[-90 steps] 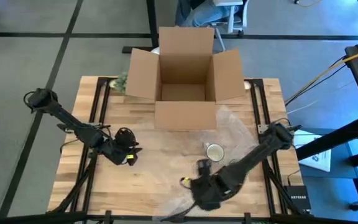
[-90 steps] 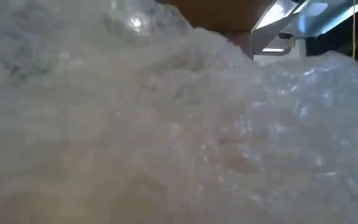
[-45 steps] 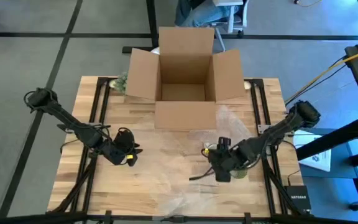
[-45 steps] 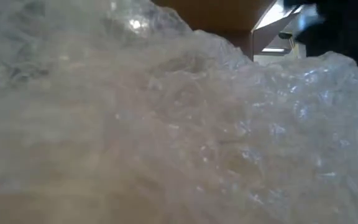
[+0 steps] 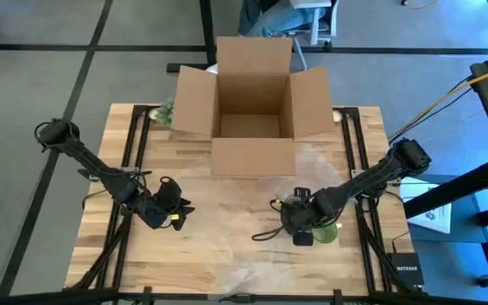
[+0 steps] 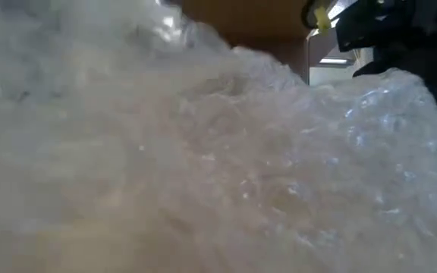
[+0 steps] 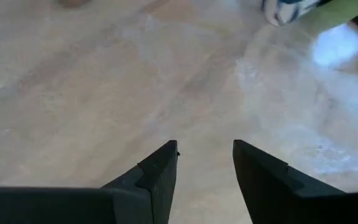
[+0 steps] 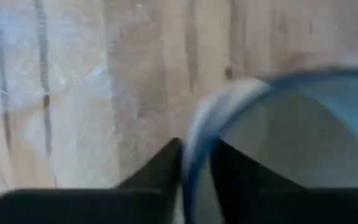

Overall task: Wrap mug
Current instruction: Wrap the white mug with bubble wrap

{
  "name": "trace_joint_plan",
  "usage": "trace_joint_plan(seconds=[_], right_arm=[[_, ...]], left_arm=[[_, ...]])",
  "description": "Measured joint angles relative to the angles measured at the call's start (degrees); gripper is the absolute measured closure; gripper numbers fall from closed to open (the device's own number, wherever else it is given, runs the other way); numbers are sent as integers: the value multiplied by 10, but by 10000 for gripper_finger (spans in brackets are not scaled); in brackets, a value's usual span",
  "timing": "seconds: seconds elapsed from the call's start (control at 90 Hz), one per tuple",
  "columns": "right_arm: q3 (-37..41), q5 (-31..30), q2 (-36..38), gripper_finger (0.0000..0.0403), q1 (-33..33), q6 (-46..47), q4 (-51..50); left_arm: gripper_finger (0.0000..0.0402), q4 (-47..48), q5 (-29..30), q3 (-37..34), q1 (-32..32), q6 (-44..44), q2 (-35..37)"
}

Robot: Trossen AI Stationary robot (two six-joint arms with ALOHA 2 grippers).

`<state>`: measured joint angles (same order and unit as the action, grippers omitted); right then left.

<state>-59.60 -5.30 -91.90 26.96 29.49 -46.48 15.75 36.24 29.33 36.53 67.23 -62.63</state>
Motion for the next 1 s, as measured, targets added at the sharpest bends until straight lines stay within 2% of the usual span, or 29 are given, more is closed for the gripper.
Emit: trace_joint_plan(seconds=[0.222,0.4,0.556,0.689,0.844,1.0], right_arm=[[-85,0,3,393,1,-14,-10],[-149,-12,-30,395,0,-93,141],[-257,-28,-138,398,-5,-168,155],[-394,-37,-260,398,-27,-195,82],[-549,20,-379,398,-68,-195,-17],[-649,58,-440,398,-101,-196,-57]], left_arm=[[261,-18,-8,0,0,-13,0],[261,-18,-11,0,0,-13,0],[261,-18,-14,0,0,-17,0],[261,-17,-15,0,0,-22,0],[261,-13,-18,0,0,-31,0],[261,-13,-28,0,0,-43,0]])
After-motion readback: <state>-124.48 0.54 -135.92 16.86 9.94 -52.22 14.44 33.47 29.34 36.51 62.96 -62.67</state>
